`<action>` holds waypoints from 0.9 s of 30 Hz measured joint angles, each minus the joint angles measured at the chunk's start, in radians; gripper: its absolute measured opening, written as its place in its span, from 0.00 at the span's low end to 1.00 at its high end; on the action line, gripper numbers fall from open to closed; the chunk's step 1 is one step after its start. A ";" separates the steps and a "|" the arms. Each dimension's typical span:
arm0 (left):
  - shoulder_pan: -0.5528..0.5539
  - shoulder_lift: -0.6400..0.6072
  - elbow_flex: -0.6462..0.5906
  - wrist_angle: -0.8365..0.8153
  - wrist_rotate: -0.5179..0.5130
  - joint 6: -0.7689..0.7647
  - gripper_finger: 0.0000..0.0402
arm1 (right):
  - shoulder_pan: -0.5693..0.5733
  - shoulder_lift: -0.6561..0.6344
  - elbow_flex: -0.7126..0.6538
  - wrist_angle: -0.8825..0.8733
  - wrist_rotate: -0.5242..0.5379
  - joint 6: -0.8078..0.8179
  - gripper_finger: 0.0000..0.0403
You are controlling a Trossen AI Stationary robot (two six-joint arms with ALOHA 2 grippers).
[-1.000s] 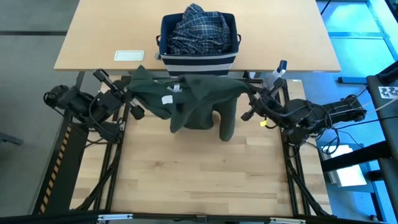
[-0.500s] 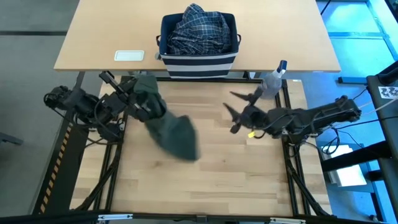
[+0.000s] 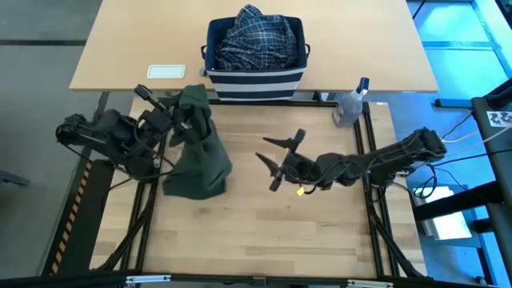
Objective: Fold Laundry from Bin
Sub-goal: Fold the green polo shirt
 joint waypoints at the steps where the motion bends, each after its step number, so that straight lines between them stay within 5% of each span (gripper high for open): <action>1: 0.008 0.006 0.000 0.000 0.000 -0.001 0.00 | 0.000 0.016 0.000 0.038 -0.006 -0.001 0.55; 7: 0.067 0.045 0.000 0.001 0.034 -0.064 0.00 | 0.000 0.092 0.000 0.206 -0.032 -0.028 0.55; 27: 0.237 0.162 0.000 0.010 0.340 -0.355 0.00 | -0.023 0.255 0.025 0.362 -0.030 -0.015 0.55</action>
